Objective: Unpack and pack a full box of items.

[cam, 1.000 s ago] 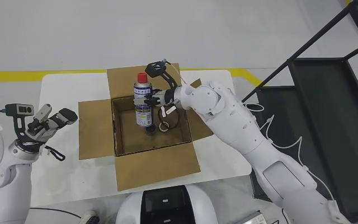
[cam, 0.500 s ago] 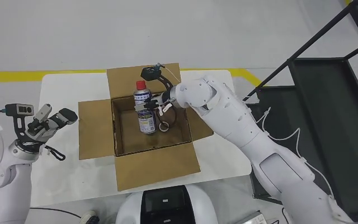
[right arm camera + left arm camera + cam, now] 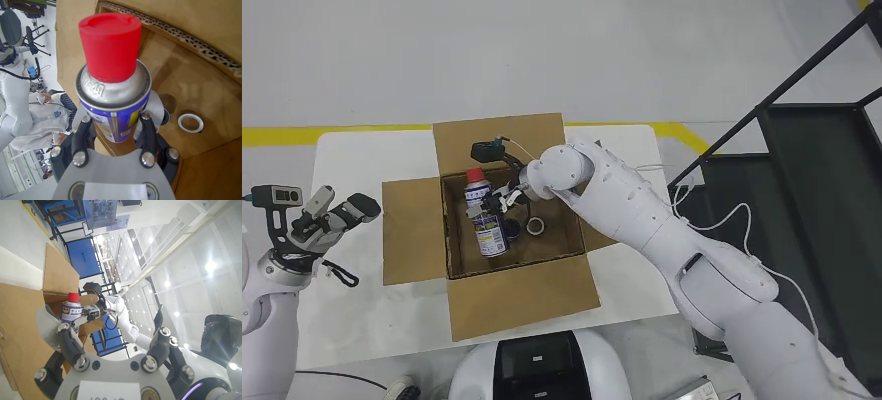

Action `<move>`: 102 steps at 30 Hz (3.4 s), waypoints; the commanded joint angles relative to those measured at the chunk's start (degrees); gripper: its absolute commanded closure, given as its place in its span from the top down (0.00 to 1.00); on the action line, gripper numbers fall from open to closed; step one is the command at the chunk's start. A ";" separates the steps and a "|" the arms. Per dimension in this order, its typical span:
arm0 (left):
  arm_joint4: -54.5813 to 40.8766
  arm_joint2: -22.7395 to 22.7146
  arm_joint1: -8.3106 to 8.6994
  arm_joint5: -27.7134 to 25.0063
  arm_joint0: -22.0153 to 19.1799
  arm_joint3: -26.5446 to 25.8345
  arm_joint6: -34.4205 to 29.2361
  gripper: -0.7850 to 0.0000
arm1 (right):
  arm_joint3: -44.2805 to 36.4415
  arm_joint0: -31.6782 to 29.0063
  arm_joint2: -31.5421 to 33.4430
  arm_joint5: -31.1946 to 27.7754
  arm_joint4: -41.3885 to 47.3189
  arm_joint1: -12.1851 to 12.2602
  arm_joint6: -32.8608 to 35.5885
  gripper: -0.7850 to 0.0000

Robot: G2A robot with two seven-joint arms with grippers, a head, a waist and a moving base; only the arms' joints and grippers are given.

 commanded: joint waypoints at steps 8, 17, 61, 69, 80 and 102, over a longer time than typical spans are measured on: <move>0.00 0.00 0.00 0.00 0.00 0.00 0.00 1.00 | 8.15 2.36 -3.66 -1.39 2.00 -4.31 1.38 0.00; 0.00 0.00 0.00 0.00 0.00 0.00 0.00 1.00 | 16.22 4.29 -6.13 -1.27 3.27 -8.73 2.14 0.09; 12.60 1.01 0.13 -5.48 -6.23 15.83 4.61 1.00 | -35.59 -30.80 29.21 -28.35 -5.04 9.02 -6.07 1.00; 18.43 9.86 -0.97 -8.32 -12.72 22.19 1.70 1.00 | -53.07 -46.20 39.04 -26.22 -6.65 12.25 -4.76 1.00; 9.68 11.29 -1.18 -9.61 -10.34 17.37 -4.58 1.00 | -60.55 -57.43 49.82 -25.83 -4.70 14.62 -7.40 1.00; 14.16 19.85 -1.96 -1.06 -7.61 -0.60 -4.09 1.00 | -59.57 -71.83 64.51 -26.31 -3.62 16.47 -22.91 1.00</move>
